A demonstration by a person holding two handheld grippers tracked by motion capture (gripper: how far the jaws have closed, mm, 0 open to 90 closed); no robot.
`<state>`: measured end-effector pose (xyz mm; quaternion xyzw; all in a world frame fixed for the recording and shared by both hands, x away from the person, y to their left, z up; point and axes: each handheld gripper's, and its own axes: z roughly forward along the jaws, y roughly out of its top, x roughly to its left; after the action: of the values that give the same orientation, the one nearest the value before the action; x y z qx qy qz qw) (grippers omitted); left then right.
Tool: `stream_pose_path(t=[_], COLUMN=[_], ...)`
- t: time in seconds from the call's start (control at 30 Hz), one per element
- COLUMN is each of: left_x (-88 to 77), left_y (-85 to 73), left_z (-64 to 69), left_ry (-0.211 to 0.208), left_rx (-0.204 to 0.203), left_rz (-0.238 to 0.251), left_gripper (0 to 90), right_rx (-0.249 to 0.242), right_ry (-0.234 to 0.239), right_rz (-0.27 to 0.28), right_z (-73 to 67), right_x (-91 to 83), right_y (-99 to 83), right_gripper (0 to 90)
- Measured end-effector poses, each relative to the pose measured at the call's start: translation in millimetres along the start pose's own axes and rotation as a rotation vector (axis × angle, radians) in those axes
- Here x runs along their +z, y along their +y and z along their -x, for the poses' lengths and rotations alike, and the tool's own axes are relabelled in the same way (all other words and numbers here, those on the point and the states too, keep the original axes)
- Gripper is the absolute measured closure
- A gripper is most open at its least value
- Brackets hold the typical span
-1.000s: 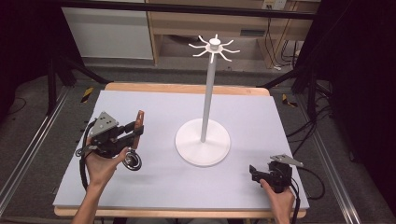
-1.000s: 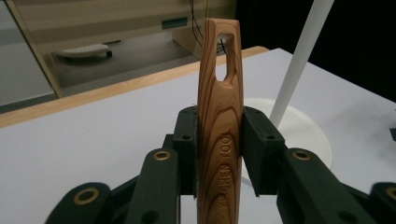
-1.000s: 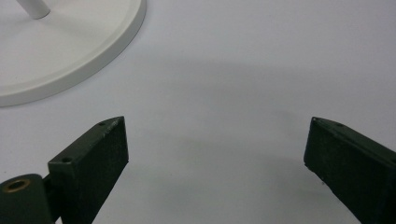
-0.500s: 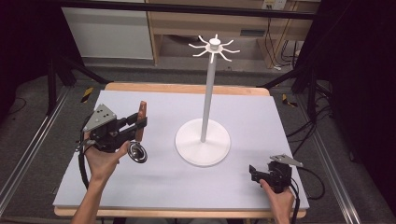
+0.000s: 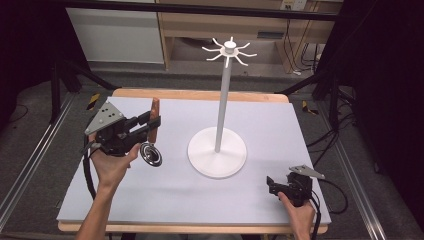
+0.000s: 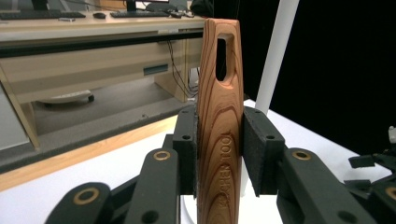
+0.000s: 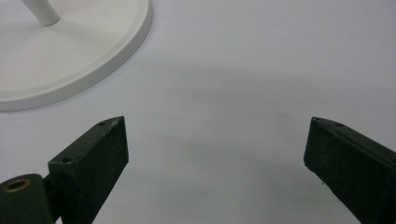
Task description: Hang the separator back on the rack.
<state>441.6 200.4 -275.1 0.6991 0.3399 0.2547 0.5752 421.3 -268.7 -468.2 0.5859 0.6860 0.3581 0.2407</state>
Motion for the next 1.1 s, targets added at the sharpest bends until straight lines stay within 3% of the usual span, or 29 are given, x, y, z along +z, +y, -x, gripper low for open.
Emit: stream_pose_path(t=[0.47,0.7,1.1], left_x=[0.7,7.5,17.0], left_y=[21.7,39.4,60.1], left_z=[7.8,12.6,24.3], left_ry=[-0.02,-0.059,-0.082], left_rx=[0.023,0.027,0.046], left_rz=[0.047,0.07,0.087], left_gripper=[67.9,67.9,67.9], right_rx=[-0.012,-0.028,-0.022], right_ry=[-0.008,-0.006,-0.007], right_rz=[-0.001,-0.004,-0.005], right_z=[-1.9,-2.9,-2.0], right_x=[1.4,3.4,3.1], right_y=[1.6,2.4,2.2], right_gripper=[6.8,6.9,6.8])
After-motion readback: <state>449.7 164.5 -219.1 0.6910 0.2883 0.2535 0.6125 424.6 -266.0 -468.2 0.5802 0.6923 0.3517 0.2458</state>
